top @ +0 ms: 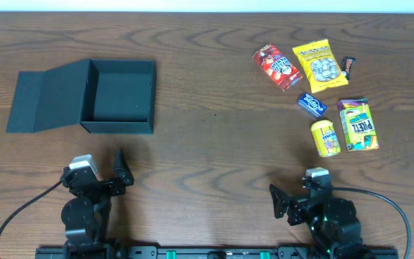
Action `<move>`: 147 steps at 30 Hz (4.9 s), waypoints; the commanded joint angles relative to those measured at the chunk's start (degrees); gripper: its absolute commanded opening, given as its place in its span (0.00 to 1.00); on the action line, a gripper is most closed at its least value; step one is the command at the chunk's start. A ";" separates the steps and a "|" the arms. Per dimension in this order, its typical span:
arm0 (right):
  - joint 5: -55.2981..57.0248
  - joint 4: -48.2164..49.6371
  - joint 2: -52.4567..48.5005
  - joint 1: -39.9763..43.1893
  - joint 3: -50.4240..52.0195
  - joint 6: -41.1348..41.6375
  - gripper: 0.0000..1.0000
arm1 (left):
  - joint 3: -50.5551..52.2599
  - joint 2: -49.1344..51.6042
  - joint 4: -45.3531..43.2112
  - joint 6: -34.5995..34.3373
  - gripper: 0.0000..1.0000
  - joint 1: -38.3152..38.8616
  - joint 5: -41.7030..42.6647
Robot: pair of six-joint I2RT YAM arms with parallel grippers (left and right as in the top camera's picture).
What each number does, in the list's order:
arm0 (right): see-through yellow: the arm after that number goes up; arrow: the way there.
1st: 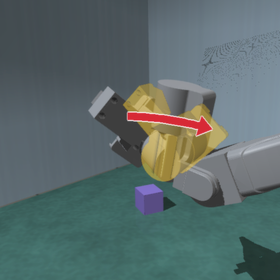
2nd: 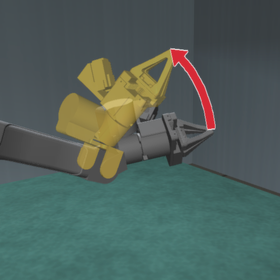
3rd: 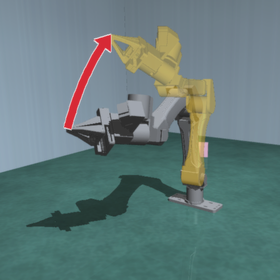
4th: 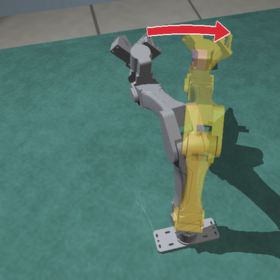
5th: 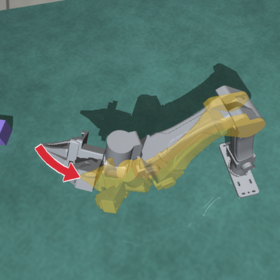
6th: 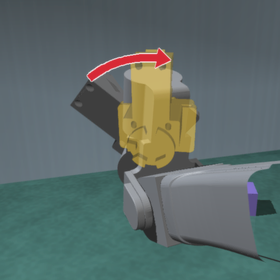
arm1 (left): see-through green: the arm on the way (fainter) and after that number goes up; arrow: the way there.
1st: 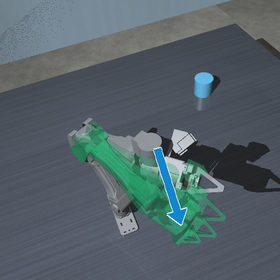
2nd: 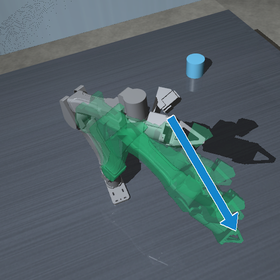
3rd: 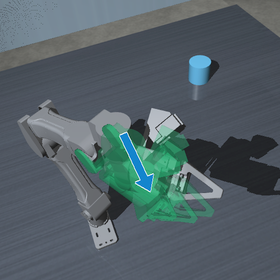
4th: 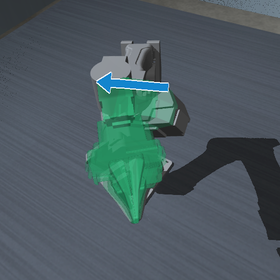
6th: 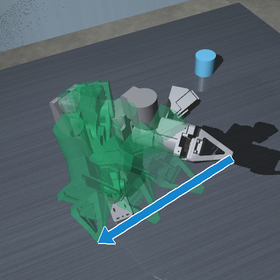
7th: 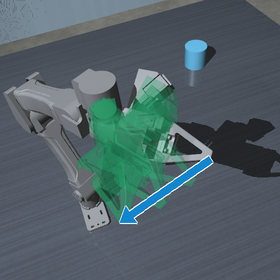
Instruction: Pack container
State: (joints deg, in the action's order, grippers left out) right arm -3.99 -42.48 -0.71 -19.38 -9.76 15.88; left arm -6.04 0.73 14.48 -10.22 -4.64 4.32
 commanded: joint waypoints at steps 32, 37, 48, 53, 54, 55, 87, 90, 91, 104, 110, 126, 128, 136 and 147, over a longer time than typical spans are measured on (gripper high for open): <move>0.79 0.07 0.39 -0.52 0.55 -0.74 0.99 | 1.55 -0.48 0.22 1.03 0.95 0.28 0.13; 0.76 0.07 0.39 -0.52 0.55 -0.74 0.99 | 1.55 -0.48 0.22 1.03 0.95 0.28 0.13; 0.79 0.07 0.39 -0.52 0.55 -0.74 0.99 | 1.55 -0.48 0.17 1.03 0.95 0.28 0.13; 0.79 0.07 0.39 -0.52 0.55 -0.74 0.99 | 1.55 -0.48 0.20 1.01 0.96 0.28 0.15; 0.76 0.07 0.39 -0.52 0.55 -0.74 0.99 | 1.55 -0.48 0.20 0.92 0.95 0.28 0.26; 0.79 0.07 0.39 -0.52 0.55 -0.74 0.99 | 1.55 -0.48 0.09 -0.15 0.95 0.28 0.66; 0.76 0.07 0.39 -0.52 0.55 -0.74 0.99 | -33.22 50.29 -9.46 -2.36 0.95 0.28 0.31; 0.76 0.07 0.39 -0.52 0.55 -0.74 0.99 | -41.44 60.92 -6.36 -0.31 0.95 0.28 1.57; 0.76 0.07 0.39 -0.52 0.55 -0.74 0.99 | -44.15 64.11 -5.09 0.22 0.95 0.28 2.01; 0.76 0.07 0.39 -0.52 0.55 -0.74 0.99 | -62.38 91.25 5.01 10.69 0.95 5.92 4.07; 0.79 0.07 0.39 -0.52 0.55 -0.74 0.99 | -62.38 97.66 4.76 9.40 0.95 7.37 10.78; 0.76 0.07 0.39 -0.52 0.55 -0.74 0.99 | -62.36 105.33 3.37 -1.25 0.40 7.37 10.80; 0.76 0.07 0.39 -0.52 0.55 -0.74 0.99 | -62.38 105.33 2.78 -1.49 0.26 7.37 10.80; 0.79 0.07 0.39 -0.52 0.55 -0.74 0.99 | -62.38 105.28 1.79 0.72 0.06 9.49 13.77; 0.79 0.07 0.39 -0.52 0.55 -0.74 0.99 | -63.25 105.22 1.81 26.29 0.06 26.08 15.26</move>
State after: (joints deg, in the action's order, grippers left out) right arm -3.99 -42.37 -0.67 -19.38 -9.67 15.86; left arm -67.55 106.00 16.47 4.80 17.89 16.38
